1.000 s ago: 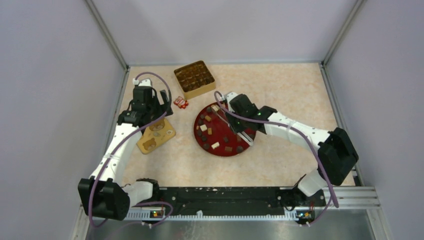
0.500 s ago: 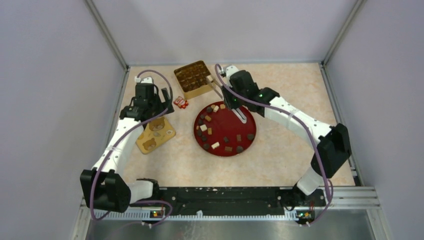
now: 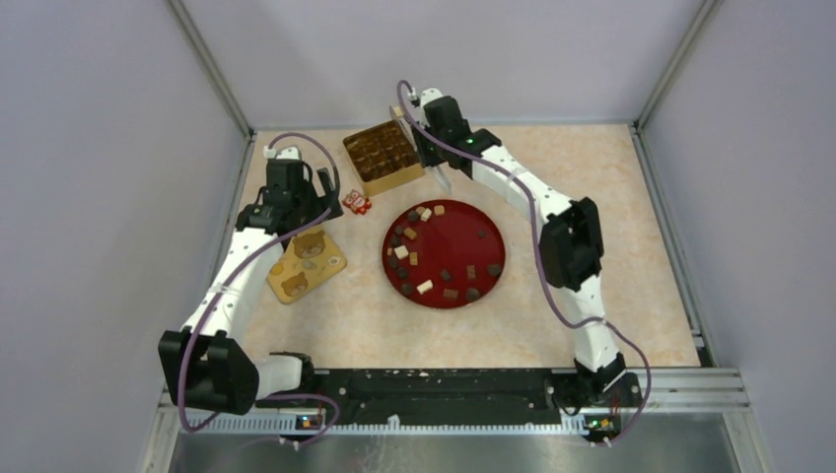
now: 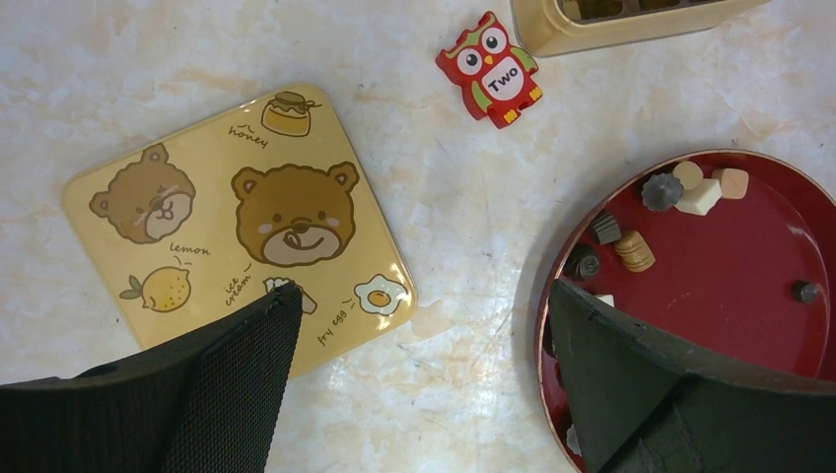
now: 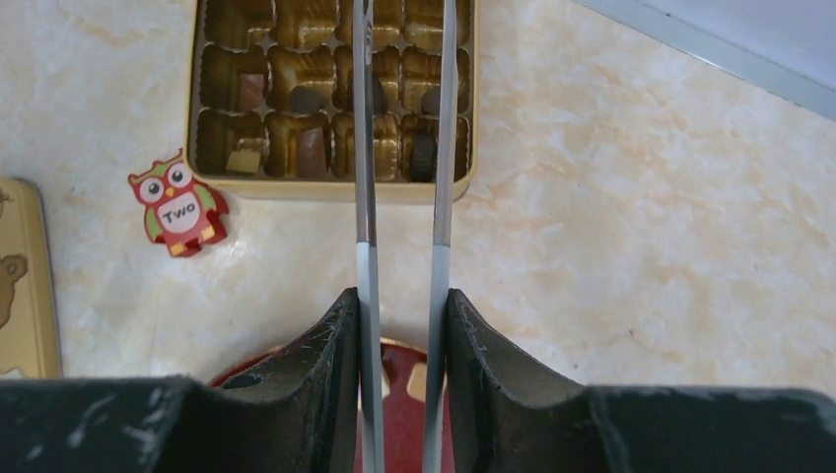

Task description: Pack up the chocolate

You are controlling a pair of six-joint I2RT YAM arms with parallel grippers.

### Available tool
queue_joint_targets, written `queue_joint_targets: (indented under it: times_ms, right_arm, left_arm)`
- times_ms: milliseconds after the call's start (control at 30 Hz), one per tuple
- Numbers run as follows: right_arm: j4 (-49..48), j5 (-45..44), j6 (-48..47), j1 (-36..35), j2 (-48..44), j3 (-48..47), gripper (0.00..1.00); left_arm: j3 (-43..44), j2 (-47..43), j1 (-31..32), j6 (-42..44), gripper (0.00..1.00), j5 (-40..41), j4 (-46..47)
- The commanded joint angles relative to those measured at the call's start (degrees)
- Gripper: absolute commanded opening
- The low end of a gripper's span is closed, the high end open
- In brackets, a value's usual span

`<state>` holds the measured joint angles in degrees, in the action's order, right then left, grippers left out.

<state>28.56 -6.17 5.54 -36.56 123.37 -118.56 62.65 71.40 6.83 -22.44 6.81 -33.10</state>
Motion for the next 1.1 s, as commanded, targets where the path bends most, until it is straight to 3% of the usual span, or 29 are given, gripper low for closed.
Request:
queue_joint_targets:
  times_ms: [0,167,700,1067]
  right_arm:
    - [0.2,-0.6,-0.1,0.8,6.4,-11.7,0.00]
    - [2.3,-0.4,-0.5,1.1,14.7,-21.4,0.01]
    - [-1.1,-0.5,0.3,1.9,21.1,-23.9,0.04]
    - [-4.4,0.1,1.6,1.8,13.6,-10.7,0.02]
  left_arm:
    - [0.7,-1.7,-0.1,-0.3,0.99,0.5,0.9]
    - [0.5,-1.5,-0.1,-0.1,0.99,0.5,0.8]
    - [0.4,-1.7,-0.1,-0.1,0.99,0.7,0.5]
    - [0.5,-1.6,-0.1,0.1,0.99,0.3,0.4]
